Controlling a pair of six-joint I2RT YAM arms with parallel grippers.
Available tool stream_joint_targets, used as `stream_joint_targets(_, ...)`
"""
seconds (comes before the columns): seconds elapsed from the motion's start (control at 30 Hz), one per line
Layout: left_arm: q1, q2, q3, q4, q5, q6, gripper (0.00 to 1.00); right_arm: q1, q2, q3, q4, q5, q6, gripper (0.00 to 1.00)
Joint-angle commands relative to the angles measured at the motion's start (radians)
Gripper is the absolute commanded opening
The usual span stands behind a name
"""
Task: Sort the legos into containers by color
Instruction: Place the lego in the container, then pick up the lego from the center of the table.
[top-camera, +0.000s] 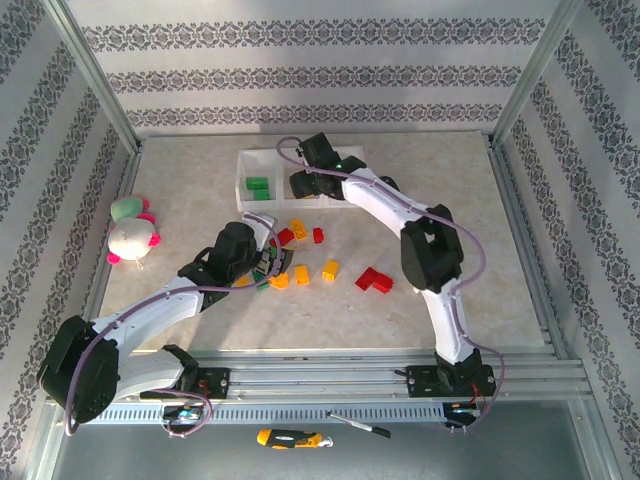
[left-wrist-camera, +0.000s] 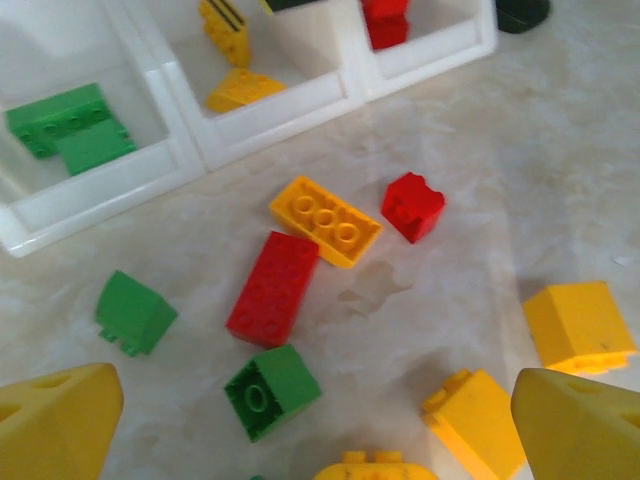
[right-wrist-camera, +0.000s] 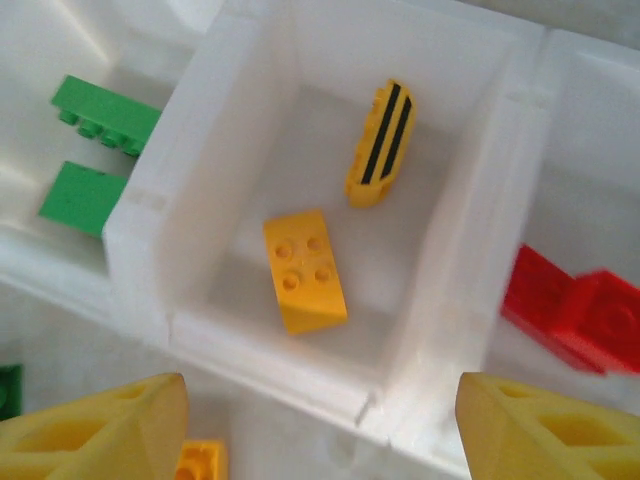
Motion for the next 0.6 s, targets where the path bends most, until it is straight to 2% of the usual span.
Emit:
stream_joint_targets(0.0, -0.008, -0.023, 0.003, 0.016, 0.143, 0.057, 0.99, 0.016, -0.124, -0.158, 0.072, 0.030, 0.082, 0.71)
stream_joint_targets(0.23, -0.008, -0.032, -0.009, 0.029, 0.259, 0.135, 0.99, 0.044, -0.233, -0.446, 0.170, -0.008, 0.186, 0.71)
stream_joint_targets(0.57, -0.007, -0.022, -0.012, 0.048, 0.278, 0.146, 0.99, 0.069, -0.126, -0.441, 0.163, -0.024, 0.230, 0.67)
